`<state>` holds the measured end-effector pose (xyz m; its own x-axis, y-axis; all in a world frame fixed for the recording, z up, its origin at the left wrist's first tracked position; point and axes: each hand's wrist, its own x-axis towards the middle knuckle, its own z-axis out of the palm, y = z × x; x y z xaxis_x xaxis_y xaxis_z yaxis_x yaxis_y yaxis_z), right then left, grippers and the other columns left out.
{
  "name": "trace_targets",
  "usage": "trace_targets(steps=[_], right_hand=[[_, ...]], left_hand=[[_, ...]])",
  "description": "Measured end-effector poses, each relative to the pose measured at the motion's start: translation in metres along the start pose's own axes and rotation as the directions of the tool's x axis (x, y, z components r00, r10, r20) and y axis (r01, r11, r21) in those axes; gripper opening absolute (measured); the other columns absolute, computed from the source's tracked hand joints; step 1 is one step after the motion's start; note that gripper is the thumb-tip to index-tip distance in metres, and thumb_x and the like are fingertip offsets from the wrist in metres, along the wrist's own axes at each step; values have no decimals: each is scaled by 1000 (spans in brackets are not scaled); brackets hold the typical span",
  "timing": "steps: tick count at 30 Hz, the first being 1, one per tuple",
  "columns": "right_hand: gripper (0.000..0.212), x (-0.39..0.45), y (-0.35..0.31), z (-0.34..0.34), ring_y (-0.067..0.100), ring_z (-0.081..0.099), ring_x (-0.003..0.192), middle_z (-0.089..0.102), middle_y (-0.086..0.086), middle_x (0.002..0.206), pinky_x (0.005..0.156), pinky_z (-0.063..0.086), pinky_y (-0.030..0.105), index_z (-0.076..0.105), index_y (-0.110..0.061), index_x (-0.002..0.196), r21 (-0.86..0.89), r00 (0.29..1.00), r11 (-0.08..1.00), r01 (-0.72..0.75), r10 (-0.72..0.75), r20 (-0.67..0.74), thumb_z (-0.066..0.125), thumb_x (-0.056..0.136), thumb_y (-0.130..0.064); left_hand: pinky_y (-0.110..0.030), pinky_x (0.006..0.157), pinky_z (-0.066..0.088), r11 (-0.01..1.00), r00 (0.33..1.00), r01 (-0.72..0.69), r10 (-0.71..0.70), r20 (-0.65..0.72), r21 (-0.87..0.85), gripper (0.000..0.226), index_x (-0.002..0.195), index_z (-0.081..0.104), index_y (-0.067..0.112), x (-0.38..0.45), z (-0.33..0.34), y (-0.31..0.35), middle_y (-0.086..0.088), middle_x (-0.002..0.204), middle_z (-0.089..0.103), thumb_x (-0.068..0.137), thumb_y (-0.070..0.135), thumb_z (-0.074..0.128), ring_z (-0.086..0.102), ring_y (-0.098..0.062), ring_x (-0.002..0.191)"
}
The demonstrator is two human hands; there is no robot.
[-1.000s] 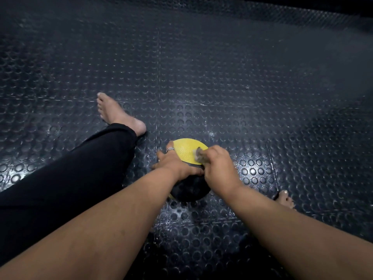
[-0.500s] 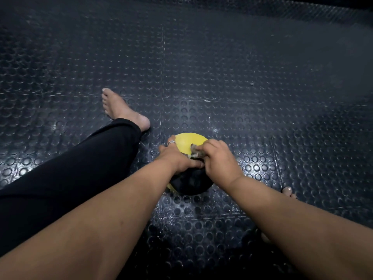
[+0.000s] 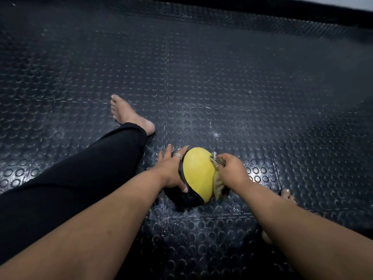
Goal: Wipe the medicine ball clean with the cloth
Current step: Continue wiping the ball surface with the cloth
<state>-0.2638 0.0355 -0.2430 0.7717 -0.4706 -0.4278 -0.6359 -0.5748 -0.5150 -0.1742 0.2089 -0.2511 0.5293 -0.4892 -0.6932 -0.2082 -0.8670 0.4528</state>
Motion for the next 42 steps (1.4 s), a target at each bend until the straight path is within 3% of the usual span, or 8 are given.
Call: trace_targets(steps=[4,10,14,21,26,32,39,42], right_hand=[[32,-5,-1,-10,1,49,66,65,2,103,53,36,10,56,-12,126,-69,999,997,-18,22,48,53,94,-13],[38,-33,-11,-6,23,57,105,56,7,118,87,40,22,57,-15,128,-154,996,984,94,-90,27,56,90,-13],[38,-48,-25,3,18,56,103,53,4,122,86,40,20,56,-18,128,-141,981,972,186,-193,-33,56,90,-12],[36,-48,-24,16,25,49,106,54,7,112,94,40,31,58,-18,126,-264,924,896,358,-380,-36,56,91,-17],[30,-42,-22,29,29,52,75,57,6,84,67,52,40,69,-18,104,-435,776,678,593,-625,83,56,76,-18],[30,-5,-22,21,27,55,105,54,14,118,87,36,19,62,-6,118,-78,973,995,65,-80,-218,47,92,-5],[33,-9,-9,20,32,55,79,60,8,89,75,46,30,70,-11,105,-327,733,668,668,-667,134,57,76,1],[33,-4,-24,19,26,53,97,55,6,99,83,37,19,67,-9,109,-180,898,887,426,-438,-34,49,85,5]], left_hand=[[-62,112,25,1000,983,6,-4,-182,13,114,154,11,35,-18,10,7,-1,162,2,69,30,86,-1,-28,149],[-35,116,28,996,948,-70,48,-314,-61,87,154,25,20,-31,23,11,6,159,19,84,34,75,27,-21,144],[-34,112,34,988,946,-66,18,-323,-139,93,147,34,21,-36,24,3,-3,150,38,71,33,86,39,-25,135],[-39,117,28,989,979,8,-37,-198,-148,127,156,9,21,-31,28,-4,-1,163,12,61,44,90,22,-27,146],[-38,111,36,981,976,-14,-28,-215,-192,117,155,13,20,-21,30,8,-2,159,18,67,44,85,34,-26,141],[-40,113,34,987,975,6,-42,-218,-163,114,154,15,16,-15,28,19,-2,161,16,69,46,85,34,-31,141],[-36,107,40,975,972,26,-77,-224,-222,103,149,29,20,-12,21,10,0,152,35,66,42,87,44,-27,133],[-36,108,39,975,972,24,-74,-224,-220,104,149,29,20,-11,20,11,-1,153,33,66,45,87,43,-27,135]])
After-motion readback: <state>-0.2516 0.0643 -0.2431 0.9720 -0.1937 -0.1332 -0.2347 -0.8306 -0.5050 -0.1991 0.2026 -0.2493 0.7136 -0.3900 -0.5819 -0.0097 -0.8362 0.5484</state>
